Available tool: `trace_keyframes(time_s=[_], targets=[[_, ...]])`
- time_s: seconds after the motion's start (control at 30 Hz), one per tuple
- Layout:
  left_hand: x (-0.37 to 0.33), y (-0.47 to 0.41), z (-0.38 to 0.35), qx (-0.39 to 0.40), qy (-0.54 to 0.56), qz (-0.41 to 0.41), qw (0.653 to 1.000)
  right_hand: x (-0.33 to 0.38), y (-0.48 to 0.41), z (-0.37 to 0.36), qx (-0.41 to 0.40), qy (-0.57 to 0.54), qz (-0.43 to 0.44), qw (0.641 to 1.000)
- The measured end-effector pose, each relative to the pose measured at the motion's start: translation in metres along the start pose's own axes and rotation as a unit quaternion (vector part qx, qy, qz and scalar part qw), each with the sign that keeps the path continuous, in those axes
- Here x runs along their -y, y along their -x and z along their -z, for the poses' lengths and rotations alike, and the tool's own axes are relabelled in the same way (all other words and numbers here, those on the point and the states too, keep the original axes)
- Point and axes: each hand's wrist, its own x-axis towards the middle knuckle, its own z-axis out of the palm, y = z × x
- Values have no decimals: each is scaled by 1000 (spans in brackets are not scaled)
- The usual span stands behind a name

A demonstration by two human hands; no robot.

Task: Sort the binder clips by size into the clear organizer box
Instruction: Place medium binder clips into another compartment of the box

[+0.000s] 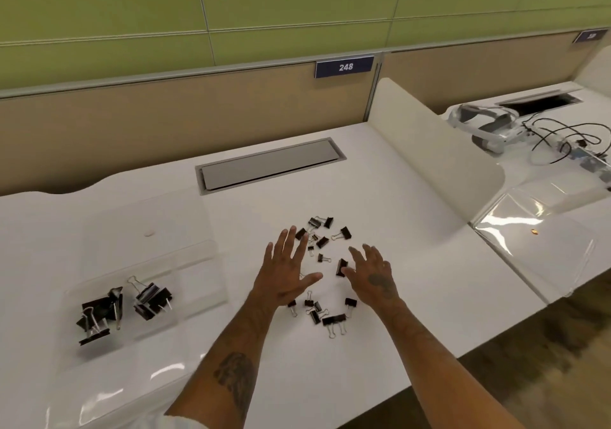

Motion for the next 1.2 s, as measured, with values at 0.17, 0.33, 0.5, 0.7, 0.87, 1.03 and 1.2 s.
trace_keyframes(time_s=[0.17, 0.33, 0.5, 0.7, 0.87, 1.03, 1.2], targets=[[-38, -29, -15, 61, -29, -26, 997, -31, -8, -9, 11, 18, 20, 1000], [-66, -51, -26, 106, 13, -14, 994, -46, -16, -13, 33, 9, 38, 999], [-78, -62, -36, 144, 57, 19, 988, -52, -24, -18, 30, 5, 63, 998], [-80, -70, -38, 102, 71, 19, 992, -52, -30, -20, 23, 10, 72, 997], [-68, -71, -26, 91, 214, 67, 970, -44, -41, -6, 72, -220, 27, 973], [-40, -55, 0, 50, 292, 75, 952, -8, -47, 16, 57, -352, 64, 932], [-4, -17, 35, 12, 285, 85, 955, 52, -42, 29, 73, -367, 139, 917]])
